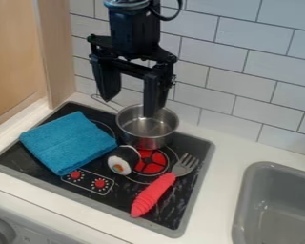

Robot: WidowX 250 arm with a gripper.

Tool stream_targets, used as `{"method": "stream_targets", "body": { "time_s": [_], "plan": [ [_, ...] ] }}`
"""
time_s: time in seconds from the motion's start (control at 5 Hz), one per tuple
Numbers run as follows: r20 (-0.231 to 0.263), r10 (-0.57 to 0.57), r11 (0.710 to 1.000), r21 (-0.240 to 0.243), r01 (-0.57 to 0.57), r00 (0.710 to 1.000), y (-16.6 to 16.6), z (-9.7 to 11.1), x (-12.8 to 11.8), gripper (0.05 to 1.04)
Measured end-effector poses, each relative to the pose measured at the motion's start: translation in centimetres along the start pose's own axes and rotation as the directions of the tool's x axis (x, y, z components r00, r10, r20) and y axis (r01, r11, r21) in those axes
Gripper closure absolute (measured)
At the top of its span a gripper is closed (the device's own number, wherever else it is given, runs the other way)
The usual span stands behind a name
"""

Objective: Put the sushi inside the silver pot

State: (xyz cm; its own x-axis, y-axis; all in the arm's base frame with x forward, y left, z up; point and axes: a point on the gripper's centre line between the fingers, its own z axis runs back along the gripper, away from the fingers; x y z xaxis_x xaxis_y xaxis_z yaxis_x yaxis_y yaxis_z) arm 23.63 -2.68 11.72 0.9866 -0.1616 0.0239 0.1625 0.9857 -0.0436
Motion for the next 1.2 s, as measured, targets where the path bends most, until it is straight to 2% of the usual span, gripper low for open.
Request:
{"method": "stream_targets", "body": {
  "time_s": [0.2,0.6,0.8,1.2],
  "plan": [
    [-0.055,-0.004,1.0,-0.005,0.003,0.998,-0.1,-1.3,-1.1,0.083],
    [-0.126,-0.016,1.0,-0.009,0.015,0.992,0.8,-3.7,-1.0,0.083],
    [-0.095,0.001,1.0,0.02,0.001,0.995,1.5,-4.7,-0.1,0.083],
    [-0.071,-0.025,0.999,0.039,0.028,0.997,2.0,-6.9,1.0,0.083]
  ]
}}
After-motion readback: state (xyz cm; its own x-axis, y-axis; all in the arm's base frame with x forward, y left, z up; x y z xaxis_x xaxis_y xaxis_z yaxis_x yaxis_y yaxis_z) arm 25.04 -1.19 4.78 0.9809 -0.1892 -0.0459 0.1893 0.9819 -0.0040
